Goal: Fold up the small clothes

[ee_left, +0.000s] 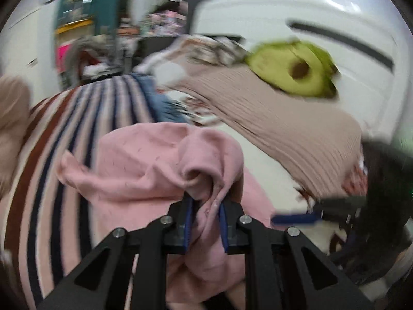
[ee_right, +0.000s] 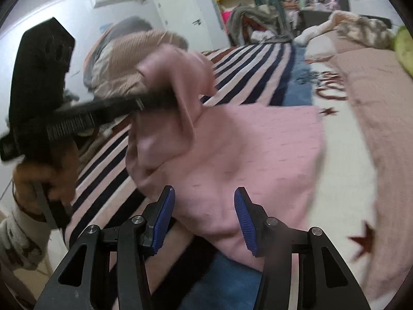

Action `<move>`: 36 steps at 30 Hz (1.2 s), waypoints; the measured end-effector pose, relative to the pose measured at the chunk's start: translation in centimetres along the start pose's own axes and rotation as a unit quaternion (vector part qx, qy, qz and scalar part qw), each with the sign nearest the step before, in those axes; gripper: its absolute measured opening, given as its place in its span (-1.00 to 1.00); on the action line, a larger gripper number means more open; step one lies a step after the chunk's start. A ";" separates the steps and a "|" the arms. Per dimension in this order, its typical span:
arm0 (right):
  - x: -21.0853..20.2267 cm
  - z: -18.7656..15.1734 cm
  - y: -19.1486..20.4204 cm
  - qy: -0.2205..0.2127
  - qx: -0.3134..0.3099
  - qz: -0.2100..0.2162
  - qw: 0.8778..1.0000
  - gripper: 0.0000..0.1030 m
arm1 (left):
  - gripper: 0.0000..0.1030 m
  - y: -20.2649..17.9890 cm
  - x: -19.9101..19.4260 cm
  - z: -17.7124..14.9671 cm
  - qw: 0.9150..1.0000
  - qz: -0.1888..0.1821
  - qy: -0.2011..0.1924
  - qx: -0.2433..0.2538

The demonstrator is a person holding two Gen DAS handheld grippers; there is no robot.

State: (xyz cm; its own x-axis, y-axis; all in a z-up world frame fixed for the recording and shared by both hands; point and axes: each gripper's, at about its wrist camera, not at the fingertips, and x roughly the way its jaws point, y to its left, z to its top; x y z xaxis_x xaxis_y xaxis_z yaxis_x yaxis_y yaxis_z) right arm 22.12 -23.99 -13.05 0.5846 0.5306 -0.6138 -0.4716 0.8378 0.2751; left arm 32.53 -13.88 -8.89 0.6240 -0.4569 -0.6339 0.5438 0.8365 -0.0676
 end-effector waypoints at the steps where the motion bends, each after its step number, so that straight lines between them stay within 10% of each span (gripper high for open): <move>1: -0.8 0.0 -0.3 -0.007 0.002 -0.010 1.000 -0.15 | -0.73 -1.3 0.8 -0.2 1.000 -0.008 0.015 0.016; 9: -6.3 -0.7 -3.3 -0.042 0.027 -0.068 0.996 -0.14 | -0.59 -4.2 2.3 -2.4 0.995 -0.043 0.074 0.053; 16: -6.5 0.2 -4.2 -0.053 0.054 -0.042 0.996 -0.12 | 0.06 -3.6 -3.0 -3.1 0.996 -0.086 0.035 0.018; 19: -5.6 1.4 -3.8 -0.050 0.057 -0.024 0.997 0.30 | 0.08 -2.4 -6.5 -3.5 0.998 -0.069 0.002 0.004; 24: -3.8 3.1 -2.5 -0.041 0.040 -0.018 0.998 0.40 | 0.10 2.3 -10.2 -4.4 0.999 -0.009 -0.028 -0.039; 33: 4.0 6.1 -1.3 0.055 -0.007 -0.022 0.998 0.41 | 0.10 8.8 -9.9 -6.3 0.994 0.013 -0.036 -0.100; 36: 5.1 5.2 -1.9 0.071 0.003 -0.035 0.997 0.10 | 0.10 9.4 -9.4 -7.0 0.994 0.006 -0.031 -0.107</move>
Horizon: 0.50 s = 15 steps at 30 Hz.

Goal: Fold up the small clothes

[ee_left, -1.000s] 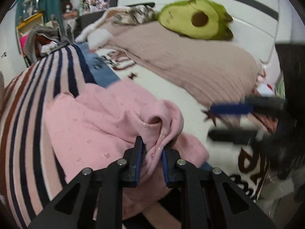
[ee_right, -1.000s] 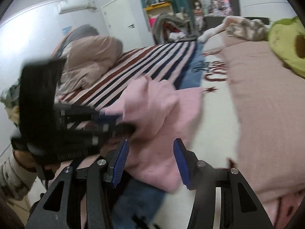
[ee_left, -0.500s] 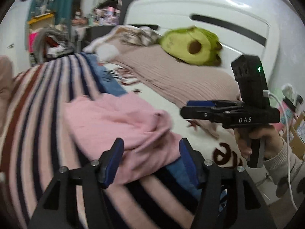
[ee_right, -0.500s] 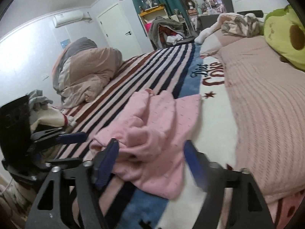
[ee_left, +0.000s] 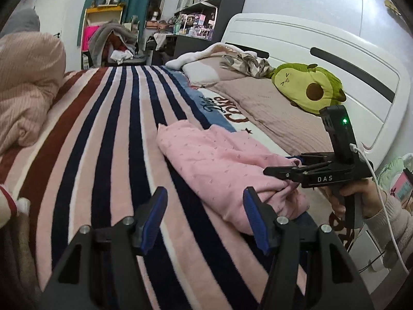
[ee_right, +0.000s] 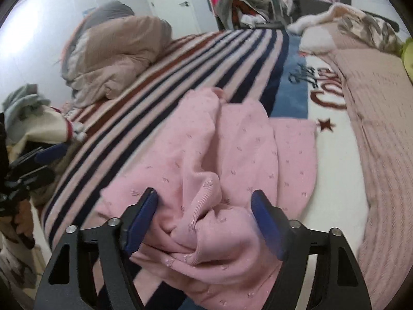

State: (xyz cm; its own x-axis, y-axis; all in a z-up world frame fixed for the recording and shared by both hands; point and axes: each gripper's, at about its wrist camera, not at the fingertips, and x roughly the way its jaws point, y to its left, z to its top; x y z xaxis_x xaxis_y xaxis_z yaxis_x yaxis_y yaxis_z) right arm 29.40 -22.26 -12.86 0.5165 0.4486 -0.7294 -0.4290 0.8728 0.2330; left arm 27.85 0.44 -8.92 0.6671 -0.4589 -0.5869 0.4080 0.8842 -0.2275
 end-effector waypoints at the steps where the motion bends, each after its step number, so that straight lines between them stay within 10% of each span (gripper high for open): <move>1: 0.0 -0.2 -0.1 -0.001 0.002 0.002 1.000 -0.36 | 0.10 0.1 0.1 -0.1 1.000 -0.003 0.001 -0.003; 2: -0.3 -0.6 -0.2 -0.006 0.004 0.000 1.000 -0.69 | 0.10 0.0 0.2 -0.1 1.000 -0.005 0.002 -0.005; 15: -7.4 -4.5 -1.0 -0.069 0.033 -0.046 0.996 -0.74 | 0.10 -2.3 -0.7 0.3 1.000 -0.021 -0.010 0.010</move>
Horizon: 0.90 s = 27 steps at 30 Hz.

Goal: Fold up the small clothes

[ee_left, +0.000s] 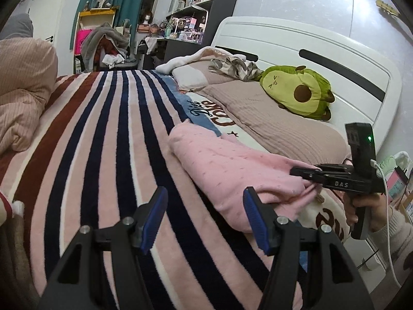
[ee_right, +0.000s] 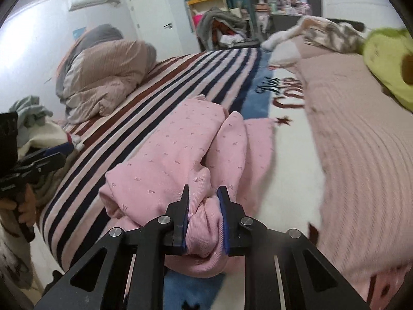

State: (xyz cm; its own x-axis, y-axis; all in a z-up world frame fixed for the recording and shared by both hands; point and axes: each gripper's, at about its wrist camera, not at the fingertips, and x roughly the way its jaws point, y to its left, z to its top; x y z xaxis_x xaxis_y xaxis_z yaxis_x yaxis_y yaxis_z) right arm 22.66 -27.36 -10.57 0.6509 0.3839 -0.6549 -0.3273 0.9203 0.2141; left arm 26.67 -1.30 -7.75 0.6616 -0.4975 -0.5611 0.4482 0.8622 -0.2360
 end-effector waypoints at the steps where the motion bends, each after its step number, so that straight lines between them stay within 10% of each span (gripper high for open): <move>1: -0.3 -0.3 -0.4 -0.002 0.008 -0.006 1.000 -0.74 | 0.10 -0.1 0.2 0.0 1.000 -0.001 0.002 -0.001; 8: 3.2 -2.6 -2.1 0.061 0.041 0.011 0.997 -0.62 | 0.11 -0.7 2.7 -0.1 1.000 -0.010 0.029 -0.001; 12: 2.3 -0.8 -2.9 0.035 0.047 0.022 0.998 0.26 | 0.11 -0.6 4.0 0.0 0.999 -0.015 0.037 -0.006; 18: 4.5 3.9 -4.4 0.025 0.031 0.050 0.998 0.28 | 0.12 -0.3 5.1 0.8 0.999 -0.018 0.031 -0.010; 25: 11.6 5.5 -4.0 0.110 0.013 0.096 0.989 0.46 | 0.13 0.7 6.5 0.4 0.999 -0.011 0.044 -0.009; 27: 11.6 5.4 -3.3 0.103 -0.001 0.104 0.989 0.14 | 0.13 1.1 6.9 0.2 0.999 -0.010 0.048 -0.014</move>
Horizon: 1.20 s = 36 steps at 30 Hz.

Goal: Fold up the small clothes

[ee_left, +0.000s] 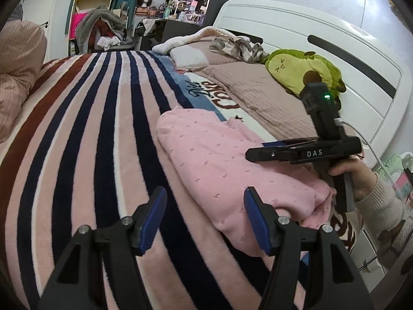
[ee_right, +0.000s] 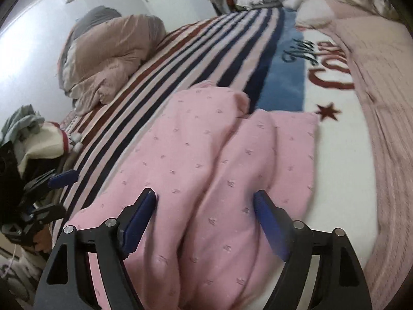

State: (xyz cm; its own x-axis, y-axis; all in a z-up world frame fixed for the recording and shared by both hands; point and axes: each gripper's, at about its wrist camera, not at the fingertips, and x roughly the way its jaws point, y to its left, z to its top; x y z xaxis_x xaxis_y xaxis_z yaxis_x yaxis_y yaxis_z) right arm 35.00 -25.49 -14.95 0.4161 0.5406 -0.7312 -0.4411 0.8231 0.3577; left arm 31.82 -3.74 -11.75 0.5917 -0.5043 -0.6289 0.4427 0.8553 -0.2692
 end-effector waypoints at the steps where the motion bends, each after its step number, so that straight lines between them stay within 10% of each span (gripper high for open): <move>1: -0.1 -0.1 0.5 -0.003 -0.014 -0.003 1.000 -0.40 | 0.13 0.1 0.1 0.0 1.000 0.000 0.001 -0.002; 3: -0.2 -0.2 1.2 -0.010 -0.036 -0.023 0.999 -0.86 | 0.13 0.3 0.3 -0.1 1.000 -0.003 0.002 -0.008; 11: -5.4 -0.6 2.2 -0.109 -0.045 -0.080 0.990 -0.90 | 0.13 -0.3 0.2 0.6 1.000 -0.010 -0.004 0.004; 17: -4.0 -2.3 -0.9 -0.068 -0.006 -0.125 0.990 -0.89 | 0.20 -0.8 2.0 0.9 0.999 -0.032 0.012 0.005; 25: -4.0 -2.8 -1.5 -0.059 0.002 -0.129 0.990 -0.06 | 0.23 -0.5 3.7 2.4 0.998 -0.060 0.025 -0.016; 36: -4.6 -4.4 -0.2 -0.039 0.017 -0.075 0.996 0.13 | 0.26 -1.8 4.2 1.9 0.997 -0.062 0.052 0.013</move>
State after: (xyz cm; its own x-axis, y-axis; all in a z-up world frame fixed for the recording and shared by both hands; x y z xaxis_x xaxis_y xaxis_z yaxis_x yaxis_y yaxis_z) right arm 29.71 -28.95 -14.18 0.5357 0.4218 -0.7315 -0.3423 0.9004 0.2685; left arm 34.79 -7.59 -12.48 0.4595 -0.5891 -0.6647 0.5258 0.7836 -0.3310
